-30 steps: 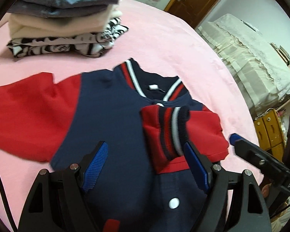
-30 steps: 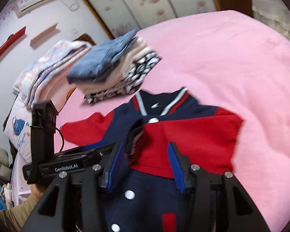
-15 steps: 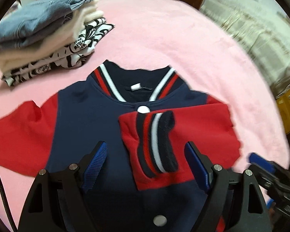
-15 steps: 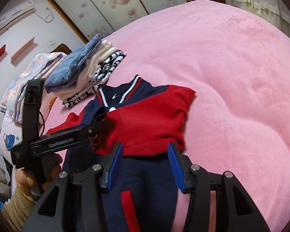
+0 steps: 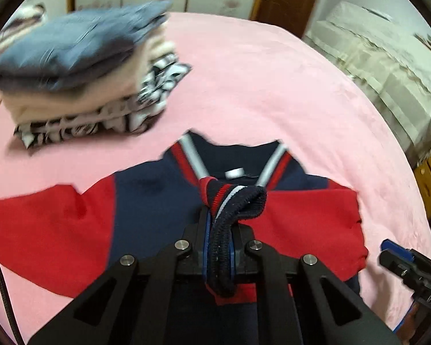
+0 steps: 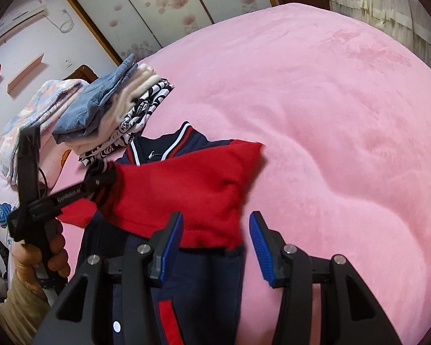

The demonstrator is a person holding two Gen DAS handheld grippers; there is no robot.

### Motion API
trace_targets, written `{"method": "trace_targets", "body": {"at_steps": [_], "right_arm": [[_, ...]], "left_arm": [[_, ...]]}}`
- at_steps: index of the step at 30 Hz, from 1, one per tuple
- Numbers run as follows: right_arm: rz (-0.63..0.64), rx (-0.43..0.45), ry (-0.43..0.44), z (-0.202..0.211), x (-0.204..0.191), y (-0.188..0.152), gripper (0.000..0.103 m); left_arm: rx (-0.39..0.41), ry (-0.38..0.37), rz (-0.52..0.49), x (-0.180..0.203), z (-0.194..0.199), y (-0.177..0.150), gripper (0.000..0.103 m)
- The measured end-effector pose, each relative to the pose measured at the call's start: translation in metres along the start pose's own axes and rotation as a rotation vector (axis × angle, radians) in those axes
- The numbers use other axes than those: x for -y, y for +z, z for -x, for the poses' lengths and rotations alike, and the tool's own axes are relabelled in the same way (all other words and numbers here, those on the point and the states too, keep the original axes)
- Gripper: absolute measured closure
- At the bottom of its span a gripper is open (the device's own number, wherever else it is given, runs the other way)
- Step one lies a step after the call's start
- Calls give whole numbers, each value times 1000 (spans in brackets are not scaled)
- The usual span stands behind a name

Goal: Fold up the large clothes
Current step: 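Grasp the striped cuff with the left tool while the right tool releases it, then lay the cuff flat across the jacket chest and open the left tool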

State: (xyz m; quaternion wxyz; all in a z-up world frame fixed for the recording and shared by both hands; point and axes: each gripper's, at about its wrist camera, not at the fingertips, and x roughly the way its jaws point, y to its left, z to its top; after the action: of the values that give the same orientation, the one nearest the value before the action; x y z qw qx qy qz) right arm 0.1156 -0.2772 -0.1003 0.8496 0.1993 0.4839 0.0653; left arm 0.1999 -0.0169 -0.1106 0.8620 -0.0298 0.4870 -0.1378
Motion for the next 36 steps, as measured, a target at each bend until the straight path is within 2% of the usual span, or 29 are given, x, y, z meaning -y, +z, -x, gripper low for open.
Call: {"method": "trace_targets", "body": {"at_steps": [3, 5, 8, 11, 12, 13, 14, 15, 17, 20, 23, 24, 25, 26, 27, 29, 32, 36], "right_arm": [[0, -18, -4, -13, 4, 11, 55], [-8, -34, 13, -22, 8, 22, 55], [-29, -48, 35, -36, 15, 40, 55], [-54, -71, 30, -57, 24, 56, 55], [-64, -88, 30, -65, 27, 59, 59], [-72, -118, 25, -76, 31, 63, 92], [-69, -137, 10, -84, 34, 65, 98], [-70, -140, -21, -88, 37, 67, 99], [-54, -112, -52, -88, 42, 71, 99], [-38, -143, -76, -99, 43, 67, 99], [-59, -135, -79, -92, 43, 66, 95], [-72, -129, -77, -86, 43, 67, 89], [-75, -117, -91, -78, 42, 68, 87], [-64, -96, -114, -68, 38, 69, 87], [-46, -73, -131, -59, 33, 68, 87], [3, -32, -143, -38, 18, 64, 87], [71, -9, -124, -24, -11, 51, 87], [140, -33, -55, -31, -53, 27, 87]], "left_arm": [[-52, -44, 67, -31, -20, -8, 93], [-69, -86, 113, -47, -27, -12, 77], [-65, -165, 167, -60, -25, -14, 63], [-39, -195, 177, -62, -22, -12, 62], [-37, -209, 175, -61, -22, -12, 62], [-34, -219, 170, -60, -23, -12, 70], [-34, -217, 165, -60, -24, -11, 81], [-37, -213, 159, -60, -25, -10, 87], [-35, -207, 144, -55, -30, -7, 90], [-51, -165, 135, -57, -40, -9, 90], [-72, -199, 181, -69, -49, -12, 88], [-75, -208, 194, -71, -49, -11, 88], [-78, -209, 197, -72, -45, -10, 84], [-75, -181, 192, -71, -38, -9, 76], [-67, -149, 183, -69, -33, -8, 73], [-23, -71, 142, -61, -13, -6, 59], [39, -39, 95, -42, 14, -6, 56], [18, -60, 65, -9, 12, -11, 56]]}}
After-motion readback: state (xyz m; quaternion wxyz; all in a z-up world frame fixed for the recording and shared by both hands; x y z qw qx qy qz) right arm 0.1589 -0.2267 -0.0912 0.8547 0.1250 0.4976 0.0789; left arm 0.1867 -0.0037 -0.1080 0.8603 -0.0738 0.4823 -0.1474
